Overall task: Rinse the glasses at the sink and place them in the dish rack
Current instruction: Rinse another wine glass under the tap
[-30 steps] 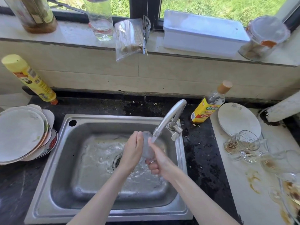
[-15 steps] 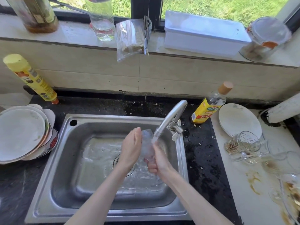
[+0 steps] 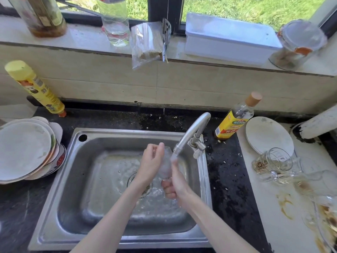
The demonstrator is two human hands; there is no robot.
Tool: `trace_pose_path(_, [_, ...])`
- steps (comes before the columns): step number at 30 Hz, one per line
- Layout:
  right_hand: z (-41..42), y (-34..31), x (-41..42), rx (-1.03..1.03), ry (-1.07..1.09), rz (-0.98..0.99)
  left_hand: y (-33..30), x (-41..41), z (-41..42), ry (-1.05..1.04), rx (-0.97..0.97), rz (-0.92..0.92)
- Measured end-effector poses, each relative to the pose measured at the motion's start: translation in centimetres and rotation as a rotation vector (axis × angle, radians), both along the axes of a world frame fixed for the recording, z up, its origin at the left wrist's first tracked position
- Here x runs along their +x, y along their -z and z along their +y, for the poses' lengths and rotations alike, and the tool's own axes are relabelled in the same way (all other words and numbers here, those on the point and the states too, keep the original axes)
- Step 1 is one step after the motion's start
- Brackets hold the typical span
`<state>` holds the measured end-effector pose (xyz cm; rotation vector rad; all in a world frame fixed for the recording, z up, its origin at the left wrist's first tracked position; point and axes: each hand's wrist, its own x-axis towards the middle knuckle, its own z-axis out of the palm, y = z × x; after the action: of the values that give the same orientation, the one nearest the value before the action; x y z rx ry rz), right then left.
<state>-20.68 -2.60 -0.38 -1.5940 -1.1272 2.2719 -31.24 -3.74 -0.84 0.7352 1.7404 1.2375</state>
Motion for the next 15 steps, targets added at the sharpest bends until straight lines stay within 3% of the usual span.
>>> trace_pose_path(3, [0.7, -0.4, 0.1, -0.236, 0.052, 0.073, 0.2, -0.3, -1.0, 0.178, 0.023, -0.144])
trace_pose_path(6, [1.3, -0.7, 0.0, -0.268, -0.007, 0.109, 0.2, -0.3, -1.4, 0.187, 0.094, -0.161])
trace_pose_path(9, [1.4, -0.2, 0.0, -0.046, -0.069, 0.052, -0.6, -0.1, -0.8, -0.019, 0.076, -0.117])
trace_pose_path(12, [1.2, -0.2, 0.1, 0.212, -0.279, -0.044, -0.4, -0.4, -0.1, -0.222, -0.011, -0.116])
trace_pose_path(15, [1.9, -1.0, 0.9, 0.250, -0.432, -0.034, -0.1, -1.0, 0.1, -0.260, -0.057, -0.232])
